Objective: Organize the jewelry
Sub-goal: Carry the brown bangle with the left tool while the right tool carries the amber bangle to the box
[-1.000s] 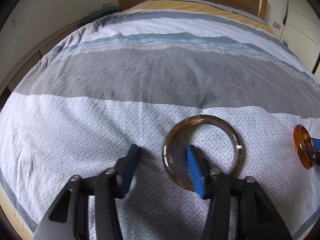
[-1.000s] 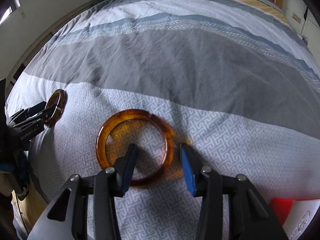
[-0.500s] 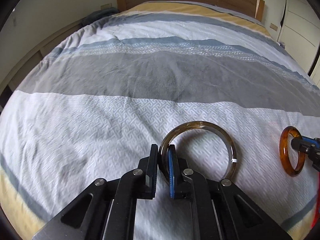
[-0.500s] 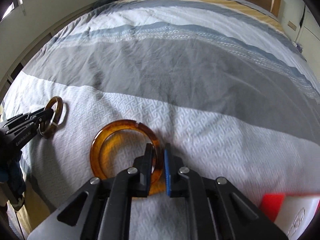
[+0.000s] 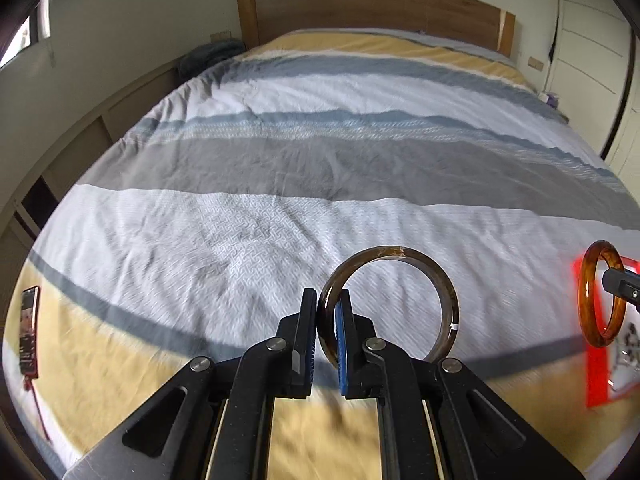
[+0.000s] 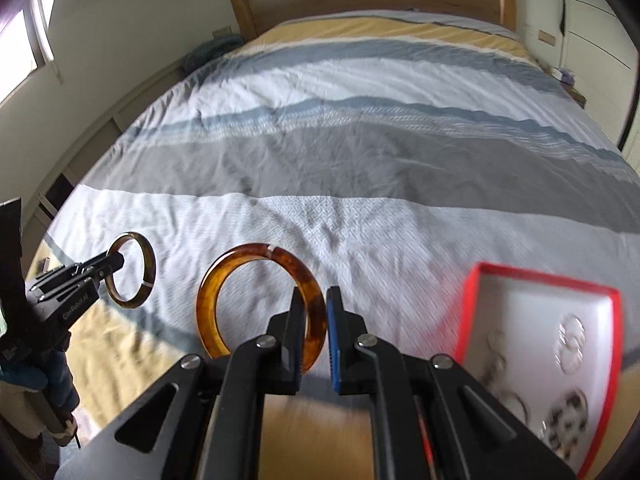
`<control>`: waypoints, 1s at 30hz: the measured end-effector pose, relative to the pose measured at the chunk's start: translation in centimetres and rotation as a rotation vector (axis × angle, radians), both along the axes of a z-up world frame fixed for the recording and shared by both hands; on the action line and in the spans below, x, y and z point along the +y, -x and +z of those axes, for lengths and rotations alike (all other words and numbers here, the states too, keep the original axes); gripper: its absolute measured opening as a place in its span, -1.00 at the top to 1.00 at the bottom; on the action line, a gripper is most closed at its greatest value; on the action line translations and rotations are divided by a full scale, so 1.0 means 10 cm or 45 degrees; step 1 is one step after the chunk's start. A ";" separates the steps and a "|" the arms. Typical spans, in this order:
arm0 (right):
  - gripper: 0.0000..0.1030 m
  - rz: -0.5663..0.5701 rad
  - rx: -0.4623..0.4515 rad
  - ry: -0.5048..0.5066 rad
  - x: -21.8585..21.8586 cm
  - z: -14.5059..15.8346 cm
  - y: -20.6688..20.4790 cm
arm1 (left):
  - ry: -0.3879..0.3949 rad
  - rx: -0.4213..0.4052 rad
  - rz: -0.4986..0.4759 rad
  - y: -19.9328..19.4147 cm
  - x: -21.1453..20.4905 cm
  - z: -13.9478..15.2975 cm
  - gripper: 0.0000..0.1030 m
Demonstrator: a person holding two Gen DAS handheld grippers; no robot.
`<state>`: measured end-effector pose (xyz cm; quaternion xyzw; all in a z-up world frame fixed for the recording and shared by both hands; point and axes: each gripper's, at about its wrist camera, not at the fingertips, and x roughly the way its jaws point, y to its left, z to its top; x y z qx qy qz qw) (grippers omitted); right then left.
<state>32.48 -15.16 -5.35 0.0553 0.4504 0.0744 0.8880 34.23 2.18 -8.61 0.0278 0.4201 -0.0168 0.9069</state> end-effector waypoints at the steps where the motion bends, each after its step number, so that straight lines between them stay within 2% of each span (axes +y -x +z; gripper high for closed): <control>1: 0.82 -0.010 -0.012 -0.005 -0.04 0.06 0.09 | 0.003 -0.008 -0.007 0.07 -0.03 0.05 0.83; 6: 0.82 -0.079 -0.082 -0.010 -0.30 0.40 0.57 | 0.028 -0.053 -0.065 0.50 -0.31 0.32 0.83; 11: 0.82 -0.176 -0.138 -0.014 -0.76 0.66 1.02 | 0.054 -0.086 -0.140 0.79 -0.70 0.51 0.83; 16: 0.82 -0.258 -0.161 -0.015 -1.17 0.77 1.36 | 0.076 -0.103 -0.242 0.98 -1.25 0.64 0.83; 23: 0.82 -0.311 -0.134 0.018 -1.69 0.68 1.59 | 0.063 -0.049 -0.376 1.06 -2.05 0.45 0.83; 30: 0.82 -0.347 -0.072 0.016 -2.10 0.34 1.58 | 0.002 0.069 -0.481 1.05 -2.68 -0.03 0.83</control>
